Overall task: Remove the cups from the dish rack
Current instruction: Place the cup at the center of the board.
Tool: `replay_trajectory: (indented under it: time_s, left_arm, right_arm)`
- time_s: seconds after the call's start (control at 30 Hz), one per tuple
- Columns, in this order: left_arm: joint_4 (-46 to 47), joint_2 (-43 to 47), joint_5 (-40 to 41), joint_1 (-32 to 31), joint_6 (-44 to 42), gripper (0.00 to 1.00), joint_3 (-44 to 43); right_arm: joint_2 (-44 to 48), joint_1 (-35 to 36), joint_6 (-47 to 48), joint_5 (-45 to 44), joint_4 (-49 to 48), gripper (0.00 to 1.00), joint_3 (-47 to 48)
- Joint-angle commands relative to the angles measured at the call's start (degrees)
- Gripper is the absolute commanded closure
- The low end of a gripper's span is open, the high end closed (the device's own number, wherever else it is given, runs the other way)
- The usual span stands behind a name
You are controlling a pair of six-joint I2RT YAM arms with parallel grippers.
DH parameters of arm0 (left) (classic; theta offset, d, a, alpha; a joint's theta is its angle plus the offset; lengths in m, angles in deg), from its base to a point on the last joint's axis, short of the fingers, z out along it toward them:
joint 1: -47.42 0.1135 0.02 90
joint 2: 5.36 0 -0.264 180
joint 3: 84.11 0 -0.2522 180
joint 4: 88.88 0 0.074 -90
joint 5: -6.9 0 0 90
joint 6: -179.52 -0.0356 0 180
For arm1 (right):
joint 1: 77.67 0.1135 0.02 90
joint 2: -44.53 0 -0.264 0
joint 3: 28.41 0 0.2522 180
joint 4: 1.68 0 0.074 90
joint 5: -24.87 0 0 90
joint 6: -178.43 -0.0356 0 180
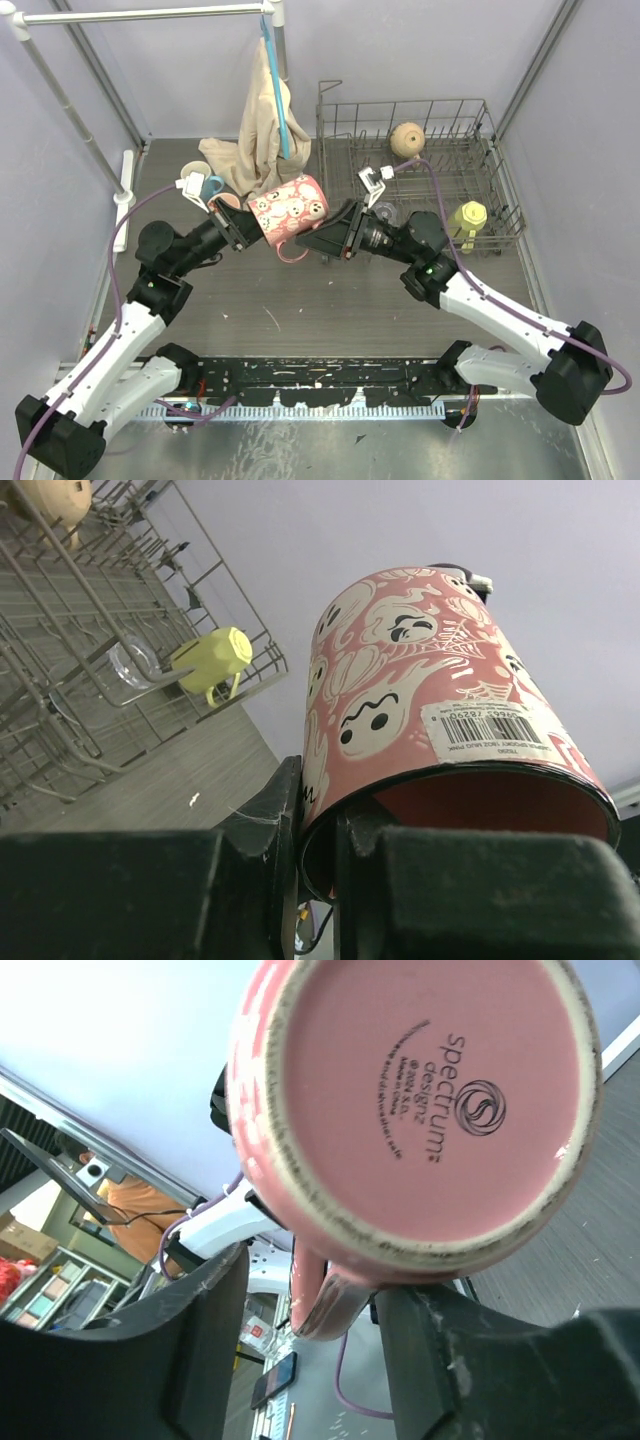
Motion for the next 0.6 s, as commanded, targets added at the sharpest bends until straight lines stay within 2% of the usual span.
replay_trajectory:
  time_s: [0.0,0.17,0.23,0.43,0.57]
  left_arm:
    - [-1.0,1.9,0.8,0.2,-0.4,1.0,-3.7]
    - [-5.2,2.8,1.5,1.6,-1.8,1.0,-5.0]
    - [-9.0,3.6,1.7,3.1,-3.3,1.0,-6.4]
    - [-32.3,5.2,5.0,9.9,-14.5,1.0,-16.0]
    - [-46.4,3.1,10.8,16.0,-20.5,1.0,-23.4]
  right_arm:
    - [3.9,-0.6,4.6,-4.0,-3.7,0.39,0.2]
    - [6.0,-1.3,5.9,-5.1,-1.5,0.28,-1.2]
    - [7.5,-1.8,7.5,-6.0,1.4,0.26,-1.8]
    - [14.2,-2.9,15.1,-13.5,16.4,0.23,-2.9]
    - [18.6,-2.9,20.0,-17.4,23.3,0.23,-3.0]
